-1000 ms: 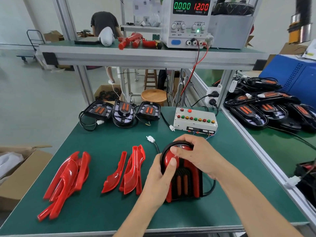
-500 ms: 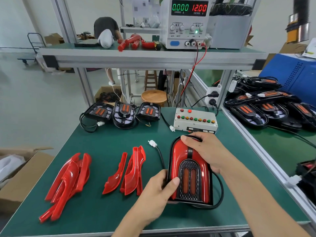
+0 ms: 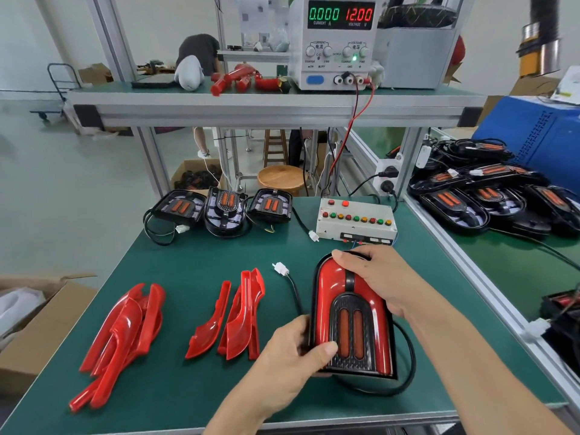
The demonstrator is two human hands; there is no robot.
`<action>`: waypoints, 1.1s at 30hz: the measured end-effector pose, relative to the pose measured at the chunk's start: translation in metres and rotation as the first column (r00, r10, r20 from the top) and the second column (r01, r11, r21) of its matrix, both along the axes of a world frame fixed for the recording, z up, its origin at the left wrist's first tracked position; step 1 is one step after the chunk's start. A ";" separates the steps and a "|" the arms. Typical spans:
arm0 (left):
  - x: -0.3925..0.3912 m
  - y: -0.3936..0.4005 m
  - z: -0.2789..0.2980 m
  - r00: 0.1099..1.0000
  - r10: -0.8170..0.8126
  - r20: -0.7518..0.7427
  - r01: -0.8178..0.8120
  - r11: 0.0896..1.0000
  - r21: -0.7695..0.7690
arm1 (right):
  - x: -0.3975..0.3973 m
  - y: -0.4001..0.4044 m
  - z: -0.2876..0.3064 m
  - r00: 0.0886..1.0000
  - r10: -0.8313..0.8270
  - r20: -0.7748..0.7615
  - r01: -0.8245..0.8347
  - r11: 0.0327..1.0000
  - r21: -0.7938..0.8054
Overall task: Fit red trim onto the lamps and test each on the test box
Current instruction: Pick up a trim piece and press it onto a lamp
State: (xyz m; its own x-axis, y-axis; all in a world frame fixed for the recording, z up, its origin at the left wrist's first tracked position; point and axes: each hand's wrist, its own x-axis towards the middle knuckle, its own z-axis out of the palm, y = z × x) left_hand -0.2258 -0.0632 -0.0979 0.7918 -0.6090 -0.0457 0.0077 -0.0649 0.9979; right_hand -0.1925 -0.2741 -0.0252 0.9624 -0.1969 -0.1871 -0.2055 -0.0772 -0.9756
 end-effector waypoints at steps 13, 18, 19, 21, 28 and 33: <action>-0.009 -0.017 0.002 0.998 0.062 -0.019 -0.062 0.998 -0.029 | -0.014 -0.037 -0.005 0.995 -0.088 0.036 0.089 0.996 -0.020; 0.022 -0.026 -0.009 0.788 0.336 0.515 -0.558 0.742 0.370 | -0.035 -0.079 -0.020 0.984 -0.115 -0.134 0.113 0.993 -0.028; 0.030 -0.030 -0.009 0.776 0.302 0.554 -0.570 0.711 0.411 | -0.037 -0.084 -0.025 0.980 -0.112 -0.165 0.108 0.994 -0.035; 0.045 -0.040 -0.006 0.779 0.207 0.592 -0.559 0.658 0.505 | -0.041 -0.092 -0.032 0.972 -0.100 -0.211 0.092 0.995 -0.047; 0.065 -0.079 -0.009 0.867 0.021 0.499 -0.439 0.508 0.741 | -0.036 -0.110 -0.046 0.959 -0.025 -0.284 0.010 0.998 -0.056; 0.064 -0.074 -0.012 0.870 0.131 0.475 -0.474 0.488 0.733 | -0.023 -0.125 -0.047 0.938 -0.115 -0.328 0.086 0.991 -0.100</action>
State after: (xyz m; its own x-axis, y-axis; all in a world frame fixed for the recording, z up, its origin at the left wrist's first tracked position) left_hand -0.1613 -0.1370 -0.1100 0.9837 -0.1538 -0.0930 -0.0977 -0.8918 0.4418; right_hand -0.2159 -0.3995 -0.0727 0.8222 -0.3178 -0.4722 -0.5281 -0.1165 -0.8412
